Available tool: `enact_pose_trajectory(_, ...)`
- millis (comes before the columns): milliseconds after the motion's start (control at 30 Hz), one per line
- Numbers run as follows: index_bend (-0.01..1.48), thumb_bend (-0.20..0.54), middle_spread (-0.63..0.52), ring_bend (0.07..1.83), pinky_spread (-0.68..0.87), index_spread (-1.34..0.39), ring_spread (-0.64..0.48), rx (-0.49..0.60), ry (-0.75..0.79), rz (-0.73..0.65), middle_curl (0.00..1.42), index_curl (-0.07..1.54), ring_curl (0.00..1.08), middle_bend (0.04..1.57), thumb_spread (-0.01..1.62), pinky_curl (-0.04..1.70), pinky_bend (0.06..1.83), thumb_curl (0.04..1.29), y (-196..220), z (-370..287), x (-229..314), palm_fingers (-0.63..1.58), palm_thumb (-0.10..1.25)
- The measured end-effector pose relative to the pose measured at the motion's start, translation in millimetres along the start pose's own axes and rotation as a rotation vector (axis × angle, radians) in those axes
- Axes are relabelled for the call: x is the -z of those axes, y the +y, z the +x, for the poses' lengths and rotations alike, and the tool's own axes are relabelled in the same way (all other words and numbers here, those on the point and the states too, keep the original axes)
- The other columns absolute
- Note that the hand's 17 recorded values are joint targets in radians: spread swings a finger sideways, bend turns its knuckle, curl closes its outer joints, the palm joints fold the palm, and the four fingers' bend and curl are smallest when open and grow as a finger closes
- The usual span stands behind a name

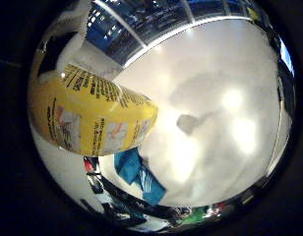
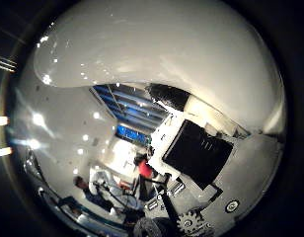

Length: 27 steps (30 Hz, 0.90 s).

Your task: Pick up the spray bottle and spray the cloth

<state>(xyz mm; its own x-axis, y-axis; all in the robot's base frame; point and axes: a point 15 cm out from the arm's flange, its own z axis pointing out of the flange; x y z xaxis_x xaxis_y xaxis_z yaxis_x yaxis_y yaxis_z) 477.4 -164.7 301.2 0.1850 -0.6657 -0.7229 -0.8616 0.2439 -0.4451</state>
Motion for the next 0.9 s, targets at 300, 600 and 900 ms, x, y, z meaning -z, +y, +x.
enact_pose_trajectory(300, 1.16, -0.012, -0.13, 1.37, -0.15, -0.23, -0.23, 0.158, 0.162, -0.241, 0.80, 0.91, 0.83, 1.39, 1.10, 1.54, 1.04, 0.51, 51.0, -46.4, -3.9, 1.08, 1.10)
enact_pose_trajectory(600, 1.15, -0.015, -0.13, 1.37, -0.14, -0.23, -0.24, 0.314, 0.460, -0.366, 0.80, 0.91, 0.83, 1.40, 1.08, 1.58, 1.02, 0.54, 74.9, -23.7, -17.4, 1.09, 1.09)
enact_pose_trajectory(900, 1.15, -0.015, -0.13, 1.36, -0.13, -0.23, -0.24, 0.474, 0.683, -0.464, 0.79, 0.91, 0.85, 1.40, 1.08, 1.62, 1.02, 0.57, 87.7, -34.4, -35.8, 1.10, 1.07)
